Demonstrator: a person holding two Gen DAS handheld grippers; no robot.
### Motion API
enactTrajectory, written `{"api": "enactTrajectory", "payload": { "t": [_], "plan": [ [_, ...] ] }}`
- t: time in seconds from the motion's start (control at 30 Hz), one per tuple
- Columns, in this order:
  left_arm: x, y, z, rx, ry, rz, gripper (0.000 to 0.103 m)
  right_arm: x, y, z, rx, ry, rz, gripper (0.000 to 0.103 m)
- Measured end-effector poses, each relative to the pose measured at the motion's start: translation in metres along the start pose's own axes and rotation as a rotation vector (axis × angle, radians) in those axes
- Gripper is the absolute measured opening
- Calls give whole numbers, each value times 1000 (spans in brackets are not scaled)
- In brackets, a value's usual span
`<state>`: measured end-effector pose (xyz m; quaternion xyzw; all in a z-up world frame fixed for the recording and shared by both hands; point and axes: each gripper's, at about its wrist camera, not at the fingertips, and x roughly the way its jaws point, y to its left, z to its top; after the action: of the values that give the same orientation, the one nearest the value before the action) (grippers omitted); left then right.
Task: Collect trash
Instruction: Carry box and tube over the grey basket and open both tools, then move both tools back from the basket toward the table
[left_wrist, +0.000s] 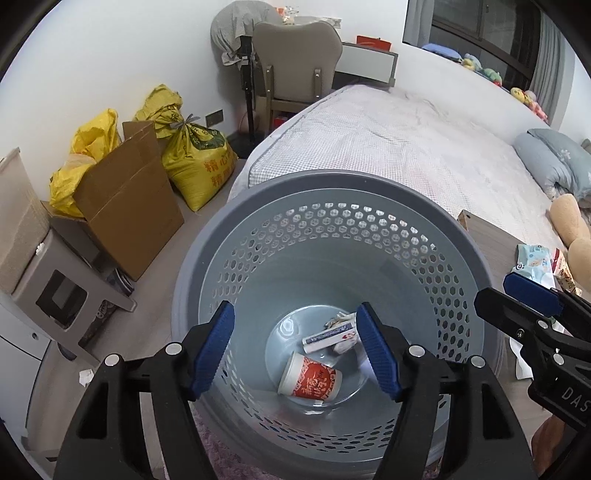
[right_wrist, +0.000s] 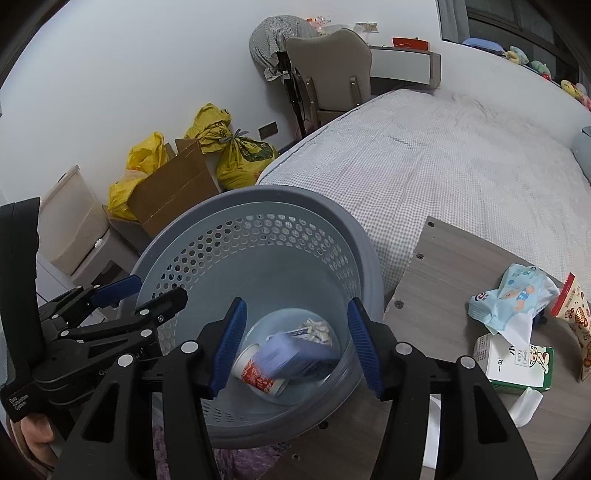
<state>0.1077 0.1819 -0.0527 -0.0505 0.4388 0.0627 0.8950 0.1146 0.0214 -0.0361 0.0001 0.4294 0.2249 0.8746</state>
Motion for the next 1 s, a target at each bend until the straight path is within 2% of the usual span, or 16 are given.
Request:
{"api": "enactTrajectory", "payload": {
  "t": [0.1, 0.17, 0.37, 0.43, 0.57, 1.0],
  "plan": [
    [-1, 0, 1, -4, -4, 8, 72, -1, -1, -1, -1, -1, 0, 55],
    [-2, 1, 1, -9, -9, 15, 81, -1, 0, 0, 0, -2, -2, 55],
    [-5, 1, -1, -7, -15, 24, 82, -2, -1, 0, 2, -4, -3, 55],
    [-5, 1, -1, -7, -16, 25, 82, -3, -1, 0, 2, -8, -6, 58],
    [-9, 1, -1, -8, -25, 35, 87, -7, -1, 0, 3, -19, -8, 60],
    [-31, 3, -4, -9, -70, 66, 95, -23, 3, -2, -3, -49, -21, 64]
  ]
}}
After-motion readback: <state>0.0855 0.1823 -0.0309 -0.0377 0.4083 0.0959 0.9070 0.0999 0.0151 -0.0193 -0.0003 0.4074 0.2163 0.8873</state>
